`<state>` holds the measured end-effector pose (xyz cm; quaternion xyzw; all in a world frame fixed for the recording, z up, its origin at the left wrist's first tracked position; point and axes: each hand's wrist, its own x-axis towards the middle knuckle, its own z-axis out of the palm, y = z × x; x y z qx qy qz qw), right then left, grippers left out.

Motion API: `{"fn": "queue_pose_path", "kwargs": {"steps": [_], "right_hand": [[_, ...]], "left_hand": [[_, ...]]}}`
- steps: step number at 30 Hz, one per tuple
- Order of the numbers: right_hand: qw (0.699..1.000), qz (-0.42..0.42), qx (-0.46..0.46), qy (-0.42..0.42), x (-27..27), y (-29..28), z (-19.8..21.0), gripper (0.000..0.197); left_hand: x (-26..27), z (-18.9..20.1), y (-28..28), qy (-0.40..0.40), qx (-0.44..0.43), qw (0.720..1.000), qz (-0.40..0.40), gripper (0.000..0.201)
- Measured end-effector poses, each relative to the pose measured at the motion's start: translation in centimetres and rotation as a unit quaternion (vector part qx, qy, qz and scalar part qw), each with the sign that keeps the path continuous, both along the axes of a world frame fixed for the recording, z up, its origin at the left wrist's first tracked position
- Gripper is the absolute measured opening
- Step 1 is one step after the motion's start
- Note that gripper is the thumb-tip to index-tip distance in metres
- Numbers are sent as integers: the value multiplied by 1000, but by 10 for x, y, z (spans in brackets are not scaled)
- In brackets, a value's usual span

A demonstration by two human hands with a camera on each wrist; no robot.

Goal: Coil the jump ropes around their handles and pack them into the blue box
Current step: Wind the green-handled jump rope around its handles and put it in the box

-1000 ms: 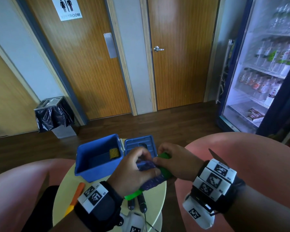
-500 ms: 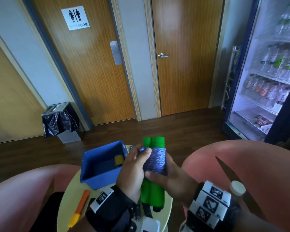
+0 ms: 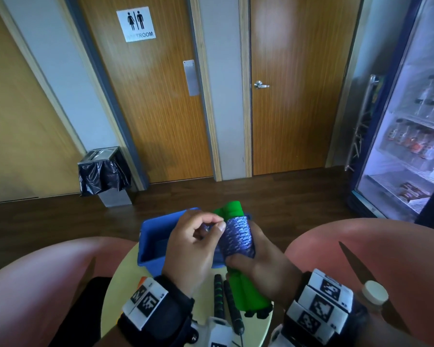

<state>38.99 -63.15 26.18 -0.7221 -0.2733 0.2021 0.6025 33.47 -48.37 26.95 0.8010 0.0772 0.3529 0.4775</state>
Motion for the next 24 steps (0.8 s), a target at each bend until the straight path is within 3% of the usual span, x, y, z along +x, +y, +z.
{"fn": "queue_pose_path", "kwargs": {"steps": [2, 7, 11, 16, 24], "right_hand": [[1000, 12, -11, -10, -5, 10, 4, 45], [999, 21, -39, -30, -21, 47, 18, 43], [997, 22, -57, -50, -40, 83, 27, 46], [989, -8, -98, -109, -67, 130, 44, 33], [963, -37, -190, -190, -108, 187, 57, 29]], "left_hand": [[-6, 3, 14, -2, 22, 1000, -9, 15], [-30, 12, 51, -28, 183, 983, 18, 17], [-49, 19, 89, -50, 154, 985, 54, 6], [-71, 25, 133, -33, 241, 969, 35, 21], [-101, 20, 181, 0, 123, 992, 17, 22]]}}
